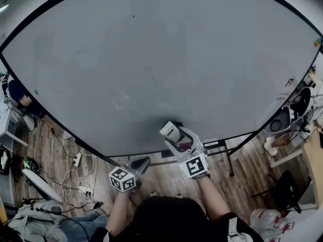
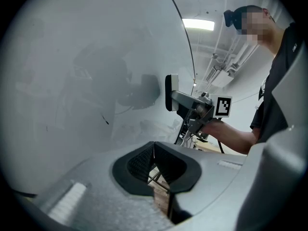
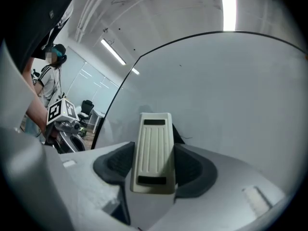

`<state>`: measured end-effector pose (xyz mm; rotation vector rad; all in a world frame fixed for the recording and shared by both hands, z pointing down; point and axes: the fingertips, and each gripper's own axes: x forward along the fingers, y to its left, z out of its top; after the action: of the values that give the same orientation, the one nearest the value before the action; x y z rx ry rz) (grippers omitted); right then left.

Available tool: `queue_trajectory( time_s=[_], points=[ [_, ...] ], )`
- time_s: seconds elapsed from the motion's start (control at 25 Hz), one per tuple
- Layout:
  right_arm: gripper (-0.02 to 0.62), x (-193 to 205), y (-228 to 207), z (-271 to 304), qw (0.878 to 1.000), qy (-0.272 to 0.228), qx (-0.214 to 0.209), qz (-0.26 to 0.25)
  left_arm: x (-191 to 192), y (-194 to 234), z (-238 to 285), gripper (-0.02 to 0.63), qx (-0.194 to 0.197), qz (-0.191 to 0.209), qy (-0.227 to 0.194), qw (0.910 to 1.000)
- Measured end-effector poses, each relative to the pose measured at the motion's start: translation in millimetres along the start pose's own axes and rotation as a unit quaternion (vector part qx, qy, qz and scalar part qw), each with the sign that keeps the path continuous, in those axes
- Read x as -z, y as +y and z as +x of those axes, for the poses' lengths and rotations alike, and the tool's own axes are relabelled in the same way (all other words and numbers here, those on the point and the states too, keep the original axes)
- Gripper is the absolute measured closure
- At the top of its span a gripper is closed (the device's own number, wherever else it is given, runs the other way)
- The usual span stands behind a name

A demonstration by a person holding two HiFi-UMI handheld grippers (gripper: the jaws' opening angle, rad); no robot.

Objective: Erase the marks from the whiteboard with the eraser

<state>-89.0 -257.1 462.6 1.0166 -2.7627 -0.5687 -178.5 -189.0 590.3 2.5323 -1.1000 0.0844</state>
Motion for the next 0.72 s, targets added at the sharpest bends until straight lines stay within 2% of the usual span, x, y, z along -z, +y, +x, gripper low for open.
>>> queue_trajectory(
  time_s=[0.32,0.52,0.72],
  points=[
    [0.339,51,11,-45,0.997,0.025,-0.063,0.044,8,-26,19,0.594,-0.001,-0.008,-0.011,0.9999],
    [0.339,75,19,-70,0.993,0.036,-0.085,0.074,14,-40,21,0.594,-0.010,-0.015,-0.023,0.9996],
    [0.339,84,24,-82,0.991,0.042,-0.101,0.080,20,-47,19,0.594,-0.023,-0.021,-0.030,0.9991]
  ],
)
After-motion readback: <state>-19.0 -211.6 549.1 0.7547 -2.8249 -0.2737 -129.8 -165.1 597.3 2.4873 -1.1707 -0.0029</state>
